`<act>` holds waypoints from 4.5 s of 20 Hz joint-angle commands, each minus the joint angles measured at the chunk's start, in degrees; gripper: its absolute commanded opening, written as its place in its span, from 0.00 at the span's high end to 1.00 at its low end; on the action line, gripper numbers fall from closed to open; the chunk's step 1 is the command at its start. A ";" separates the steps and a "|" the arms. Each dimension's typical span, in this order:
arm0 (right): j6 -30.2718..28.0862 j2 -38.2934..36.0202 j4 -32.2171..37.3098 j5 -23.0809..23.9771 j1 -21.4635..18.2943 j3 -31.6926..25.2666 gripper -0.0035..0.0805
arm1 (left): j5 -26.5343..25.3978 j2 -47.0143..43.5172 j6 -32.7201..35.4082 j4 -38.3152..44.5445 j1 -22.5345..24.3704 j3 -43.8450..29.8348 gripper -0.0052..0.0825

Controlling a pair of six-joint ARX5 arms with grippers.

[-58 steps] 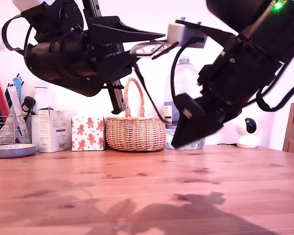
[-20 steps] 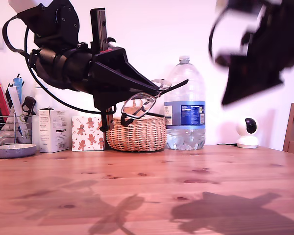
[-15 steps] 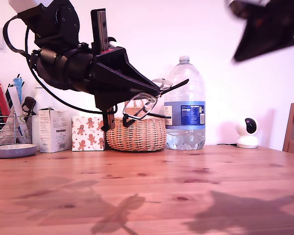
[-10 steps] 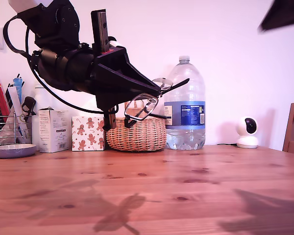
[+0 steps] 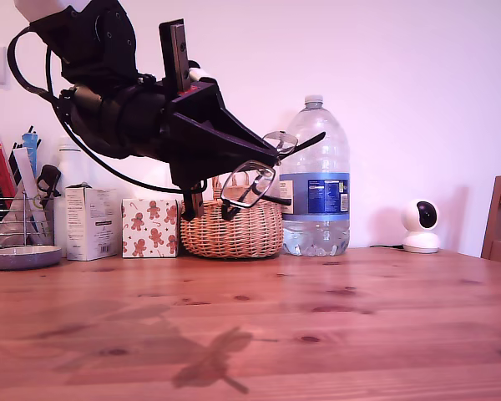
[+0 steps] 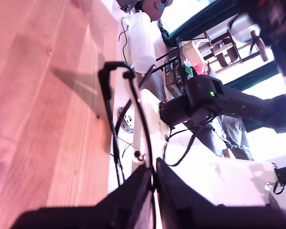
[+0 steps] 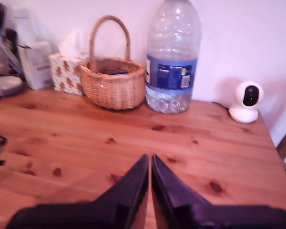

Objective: Pick up the glasses and close them, then place them back on the table

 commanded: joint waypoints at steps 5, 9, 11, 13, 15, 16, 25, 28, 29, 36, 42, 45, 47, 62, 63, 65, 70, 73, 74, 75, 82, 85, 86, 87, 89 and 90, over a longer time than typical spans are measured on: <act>0.24 -1.66 -0.42 -0.52 0.13 -0.50 0.97 | 0.57 4.33 -3.87 3.87 -0.13 -0.20 0.97; 0.26 -1.66 -0.46 -1.64 0.13 -0.50 0.97 | -0.15 8.70 -7.06 6.62 -0.13 -0.20 0.97; 0.33 -1.66 -0.44 -1.70 0.13 -0.50 0.97 | -1.36 10.45 -8.31 7.69 -0.13 -0.20 0.97; 0.70 -1.64 -0.44 -2.19 0.13 -0.50 0.97 | -3.08 11.82 -9.27 8.57 -0.11 -0.20 0.97; 0.68 -1.64 -0.37 -2.91 0.13 -0.50 0.97 | -6.01 12.33 -9.77 9.07 -0.13 -0.20 0.97; 0.70 -1.64 -0.39 -3.06 0.13 -0.50 0.97 | -7.98 12.33 -9.92 9.57 -0.13 -0.20 0.97; 1.33 -1.62 -0.28 -3.08 0.13 -0.50 0.97 | -22.10 12.33 -13.22 11.76 -1.81 -0.20 0.97; 1.51 -1.62 -0.22 -3.21 0.13 -0.50 0.97 | -22.43 12.33 -13.22 12.44 -2.54 -0.20 0.96; 1.51 -1.62 -0.22 -3.26 0.13 -0.50 0.97 | -22.47 12.33 -13.40 12.85 -2.73 -0.20 0.95; 1.70 -1.62 -0.15 -3.65 0.13 -0.50 0.97 | -25.83 12.33 -14.43 13.99 -3.13 -0.20 0.54; 1.77 -1.62 -0.17 -4.33 0.13 -0.50 0.97 | -27.69 12.17 -15.34 14.05 -2.71 0.57 0.50; 1.77 -1.60 -0.17 -4.55 0.13 -0.50 0.97 | -28.00 12.15 -15.80 12.48 -2.73 2.14 0.51; 1.77 -1.60 -0.17 -4.57 0.13 -0.50 0.97 | -28.13 12.15 -15.87 10.32 -2.86 4.17 0.51; 2.99 -1.51 0.07 -5.03 0.13 -0.50 0.97 | -46.38 12.15 -15.74 3.48 -7.85 10.80 0.51; 2.99 -1.51 0.11 -5.05 0.13 -0.50 0.97 | -47.25 12.15 -15.74 2.97 -8.13 11.34 0.51; 3.02 -1.51 0.13 -5.09 0.13 -0.50 0.97 | -49.57 12.15 -15.74 2.03 -8.52 12.24 0.51; 3.04 -1.51 0.24 -5.11 0.13 -0.50 0.97 | -53.62 12.15 -15.74 0.98 -9.29 12.31 0.51; 3.04 -1.51 0.24 -5.11 0.13 -0.50 0.97 | -55.17 12.15 -15.74 0.66 -9.44 12.79 0.51; 3.04 -1.51 0.26 -5.11 0.13 -0.50 0.97 | -55.15 12.13 -15.76 0.57 -9.44 12.96 0.51; 3.04 -1.51 0.24 -5.11 0.13 -0.50 0.97 | -55.17 12.00 -15.76 0.50 -9.44 13.07 0.51; 3.89 -1.49 0.24 -5.09 0.13 -0.50 0.97 | -57.75 7.72 -15.78 -0.26 -8.98 13.51 0.55; 4.48 -1.51 0.22 -4.81 0.11 -0.50 0.97 | -58.18 5.51 -15.67 -1.60 -8.26 13.51 0.85; 4.48 -1.51 0.11 -4.39 0.11 -0.50 0.97 | -58.18 4.81 -15.30 -0.90 -7.87 13.51 0.98; 4.46 -1.51 -0.28 -4.39 0.11 -0.50 0.97 | -58.66 4.11 -15.23 0.33 -7.50 13.51 0.96; 4.59 -1.49 -1.95 -3.61 0.11 -0.50 0.97 | -60.33 2.21 -15.26 2.10 -6.86 13.49 0.96; 5.20 -1.09 -2.91 -1.95 0.09 -0.50 0.97 | -61.72 1.09 -15.23 2.80 -6.49 13.49 0.96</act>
